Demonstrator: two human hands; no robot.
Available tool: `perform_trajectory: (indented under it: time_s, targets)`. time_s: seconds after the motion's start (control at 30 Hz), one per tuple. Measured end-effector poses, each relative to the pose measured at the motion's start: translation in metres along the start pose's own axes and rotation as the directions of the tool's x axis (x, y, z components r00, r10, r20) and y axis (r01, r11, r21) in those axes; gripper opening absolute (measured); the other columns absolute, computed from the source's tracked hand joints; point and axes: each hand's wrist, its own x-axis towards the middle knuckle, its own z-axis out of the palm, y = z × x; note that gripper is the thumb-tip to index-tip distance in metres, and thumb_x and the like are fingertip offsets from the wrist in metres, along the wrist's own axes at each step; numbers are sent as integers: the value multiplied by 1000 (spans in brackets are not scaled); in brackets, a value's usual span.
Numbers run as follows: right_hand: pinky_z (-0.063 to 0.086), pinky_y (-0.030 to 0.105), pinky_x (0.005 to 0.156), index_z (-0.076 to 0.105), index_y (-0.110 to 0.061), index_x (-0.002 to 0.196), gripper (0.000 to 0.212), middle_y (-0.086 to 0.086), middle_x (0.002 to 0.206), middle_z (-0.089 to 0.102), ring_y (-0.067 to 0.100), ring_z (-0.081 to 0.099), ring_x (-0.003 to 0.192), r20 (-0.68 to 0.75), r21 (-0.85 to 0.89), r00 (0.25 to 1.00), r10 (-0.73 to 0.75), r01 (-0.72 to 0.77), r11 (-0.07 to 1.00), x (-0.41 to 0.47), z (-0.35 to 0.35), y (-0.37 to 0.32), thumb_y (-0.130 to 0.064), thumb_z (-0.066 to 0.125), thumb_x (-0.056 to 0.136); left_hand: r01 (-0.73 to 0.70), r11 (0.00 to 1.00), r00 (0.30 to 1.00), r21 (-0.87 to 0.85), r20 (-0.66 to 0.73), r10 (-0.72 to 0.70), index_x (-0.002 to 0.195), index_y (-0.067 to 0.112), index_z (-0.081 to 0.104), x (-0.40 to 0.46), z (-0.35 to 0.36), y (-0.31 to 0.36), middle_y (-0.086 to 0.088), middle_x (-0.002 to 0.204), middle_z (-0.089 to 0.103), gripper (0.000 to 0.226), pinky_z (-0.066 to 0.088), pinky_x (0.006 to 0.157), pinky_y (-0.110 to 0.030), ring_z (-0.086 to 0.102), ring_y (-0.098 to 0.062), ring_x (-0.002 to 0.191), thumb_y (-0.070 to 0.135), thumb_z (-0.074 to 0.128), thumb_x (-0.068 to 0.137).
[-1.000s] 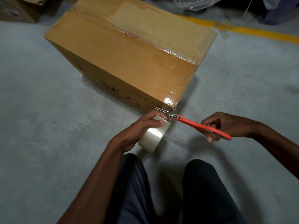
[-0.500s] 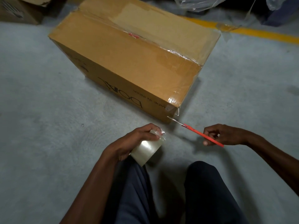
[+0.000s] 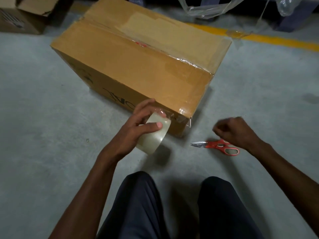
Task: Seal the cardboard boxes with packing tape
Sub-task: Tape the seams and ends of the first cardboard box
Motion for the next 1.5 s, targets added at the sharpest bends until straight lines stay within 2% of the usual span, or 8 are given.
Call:
perform_trajectory:
  time_s: [0.13,0.43,0.77,0.9,0.97,1.13,1.37,1.5]
  targets:
    - [49,28,59,71,-12,79,16,6,70,67,20,61,61,-417,465,908,-48,259,846,-5,-45,-97,-20,83,86,-31,999,999,-32,-15,31,115,28,69,5,-1,-2,27,159,32,33,45,89,-16,45,11,133,30,62,83]
    - [47,19,61,75,-19,96,33,-10,81,61,4,57,65,-66,191,872,-485,488,852,34,-41,-124,-14,93,69,-53,999,999,-3,-3,53,125,22,66,13,5,-13,32,162,26,41,42,91,-9,43,17,132,32,60,87]
    - [43,32,57,56,-28,94,50,-14,73,52,7,50,67,240,7,776,-583,599,801,59,-67,-129,-25,96,64,-82,995,996,55,-19,83,125,29,67,14,5,-20,33,162,25,36,38,106,-27,30,7,147,35,63,90]
    - [41,32,66,56,-27,94,40,-10,86,55,15,52,83,266,-82,833,-485,521,850,49,-74,-144,-3,76,68,-75,996,986,46,-148,82,121,55,64,22,-26,0,32,158,34,39,42,103,-33,42,-3,141,54,61,82]
    - [40,34,86,60,-33,109,41,-8,107,54,16,45,106,286,-169,885,-368,425,889,43,-68,-166,-18,74,73,-36,997,977,64,-206,48,115,62,64,28,-48,11,28,157,37,40,43,98,-33,46,-10,137,61,60,76]
    - [10,51,124,18,-27,160,103,14,167,10,37,9,153,-70,-183,975,-211,196,963,59,-9,-207,-53,77,80,57,995,987,84,-152,-44,100,76,61,31,-74,18,18,163,33,32,39,101,-35,45,-17,140,54,60,76]
    - [4,47,123,17,-32,163,116,9,170,12,34,11,156,-82,-253,959,-270,242,937,67,-24,-123,-16,88,72,92,993,993,79,-78,-86,143,54,48,32,-62,11,17,156,44,72,42,100,-31,51,-10,133,65,61,73]
    - [10,48,124,14,-38,160,124,1,169,13,29,14,156,-77,-315,985,-157,125,941,67,-77,-56,-1,87,67,97,992,993,87,-78,-90,140,51,54,37,-61,19,13,144,57,73,45,107,-41,58,-16,125,71,61,70]
